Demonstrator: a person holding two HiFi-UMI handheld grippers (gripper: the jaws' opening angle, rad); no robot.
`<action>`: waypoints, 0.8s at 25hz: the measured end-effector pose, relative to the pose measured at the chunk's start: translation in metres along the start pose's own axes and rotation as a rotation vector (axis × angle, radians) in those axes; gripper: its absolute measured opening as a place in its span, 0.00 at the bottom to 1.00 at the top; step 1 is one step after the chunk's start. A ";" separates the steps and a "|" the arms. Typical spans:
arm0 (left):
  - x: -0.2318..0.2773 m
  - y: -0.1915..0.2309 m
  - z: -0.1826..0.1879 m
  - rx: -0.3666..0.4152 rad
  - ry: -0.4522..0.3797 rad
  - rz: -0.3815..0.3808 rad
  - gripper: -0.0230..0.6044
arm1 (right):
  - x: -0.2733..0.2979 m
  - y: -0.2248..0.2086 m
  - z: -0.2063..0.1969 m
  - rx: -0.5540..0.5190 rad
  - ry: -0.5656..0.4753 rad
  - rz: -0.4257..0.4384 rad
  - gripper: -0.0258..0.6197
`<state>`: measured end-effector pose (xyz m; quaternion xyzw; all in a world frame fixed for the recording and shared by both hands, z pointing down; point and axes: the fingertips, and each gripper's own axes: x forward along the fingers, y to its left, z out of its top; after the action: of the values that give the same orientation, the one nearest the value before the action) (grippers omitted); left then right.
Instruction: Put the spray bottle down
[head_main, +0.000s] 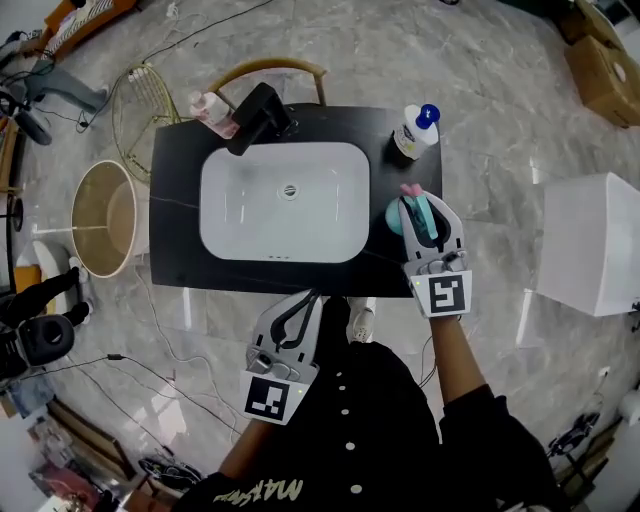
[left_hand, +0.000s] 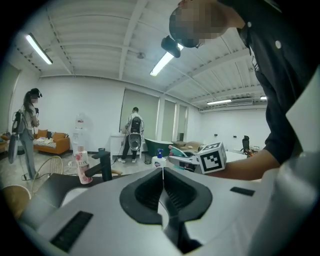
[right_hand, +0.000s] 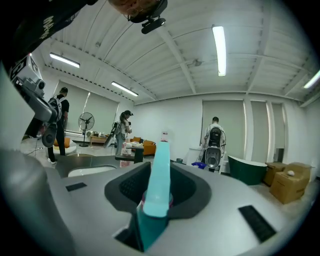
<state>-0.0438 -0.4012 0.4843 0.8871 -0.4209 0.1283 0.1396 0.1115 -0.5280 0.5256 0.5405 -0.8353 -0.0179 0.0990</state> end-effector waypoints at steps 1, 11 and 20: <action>0.003 0.001 -0.005 -0.003 0.011 -0.008 0.06 | 0.007 -0.001 -0.006 0.001 -0.001 0.000 0.19; 0.021 0.012 -0.039 -0.004 0.089 -0.077 0.06 | 0.047 -0.007 -0.045 0.027 0.002 0.000 0.19; 0.025 0.019 -0.045 -0.030 0.098 -0.073 0.06 | 0.054 -0.005 -0.054 0.020 -0.009 0.006 0.19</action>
<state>-0.0486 -0.4149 0.5377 0.8923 -0.3827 0.1603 0.1778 0.1042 -0.5747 0.5852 0.5387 -0.8376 -0.0117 0.0901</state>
